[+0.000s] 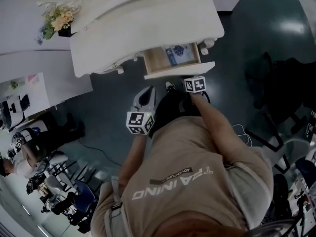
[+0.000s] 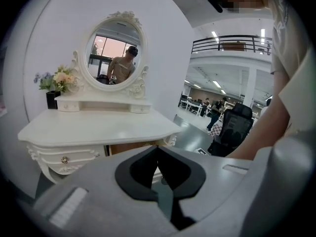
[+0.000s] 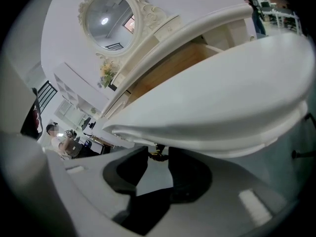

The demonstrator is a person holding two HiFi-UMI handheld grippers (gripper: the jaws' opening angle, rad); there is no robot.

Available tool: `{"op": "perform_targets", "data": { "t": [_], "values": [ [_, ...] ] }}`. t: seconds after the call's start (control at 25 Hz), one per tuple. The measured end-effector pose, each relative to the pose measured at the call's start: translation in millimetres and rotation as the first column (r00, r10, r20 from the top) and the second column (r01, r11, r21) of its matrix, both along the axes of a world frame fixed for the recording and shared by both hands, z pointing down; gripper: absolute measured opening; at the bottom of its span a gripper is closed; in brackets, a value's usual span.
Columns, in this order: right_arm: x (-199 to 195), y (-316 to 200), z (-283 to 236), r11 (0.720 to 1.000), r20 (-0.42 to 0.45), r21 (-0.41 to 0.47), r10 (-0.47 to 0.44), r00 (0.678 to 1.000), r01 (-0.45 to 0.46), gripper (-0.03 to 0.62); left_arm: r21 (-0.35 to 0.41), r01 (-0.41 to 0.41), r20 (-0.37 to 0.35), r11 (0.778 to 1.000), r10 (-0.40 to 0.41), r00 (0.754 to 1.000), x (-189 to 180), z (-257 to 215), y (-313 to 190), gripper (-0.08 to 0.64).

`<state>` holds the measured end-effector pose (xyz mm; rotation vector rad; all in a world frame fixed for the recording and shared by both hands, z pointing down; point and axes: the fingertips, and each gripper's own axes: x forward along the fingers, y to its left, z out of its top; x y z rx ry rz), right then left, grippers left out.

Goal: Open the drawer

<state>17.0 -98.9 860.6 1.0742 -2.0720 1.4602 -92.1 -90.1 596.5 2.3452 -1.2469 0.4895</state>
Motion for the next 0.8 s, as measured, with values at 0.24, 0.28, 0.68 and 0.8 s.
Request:
{"op": "perform_targets", "data": {
  "t": [0.24, 0.28, 0.68, 0.8],
  "values": [
    [0.0, 8.5, -0.3, 0.999, 0.008, 0.033, 0.008, 1.000, -0.009, 0.135, -0.001, 0.056, 0.016, 0.998, -0.056, 0.998, -19.3, 3.3, 30.5, -0.002],
    [-1.5, 10.5, -0.2, 0.999, 0.004, 0.034, 0.014, 1.000, -0.014, 0.135, -0.001, 0.057, 0.015, 0.998, -0.057, 0.998, -24.1, 3.9, 34.7, -0.002],
    [-11.2, 35.5, -3.6, 1.000, -0.051, 0.012, 0.012, 0.999, -0.011, 0.133, 0.038, 0.018, 0.002, 0.999, -0.018, 1.000, -73.5, -14.0, 53.5, -0.002],
    [-15.8, 42.8, -2.9, 0.998, -0.058, 0.009, 0.055, 0.997, -0.054, 0.133, 0.034, 0.003, 0.004, 0.999, -0.003, 1.000, -95.1, -10.5, 63.4, -0.002]
  ]
}}
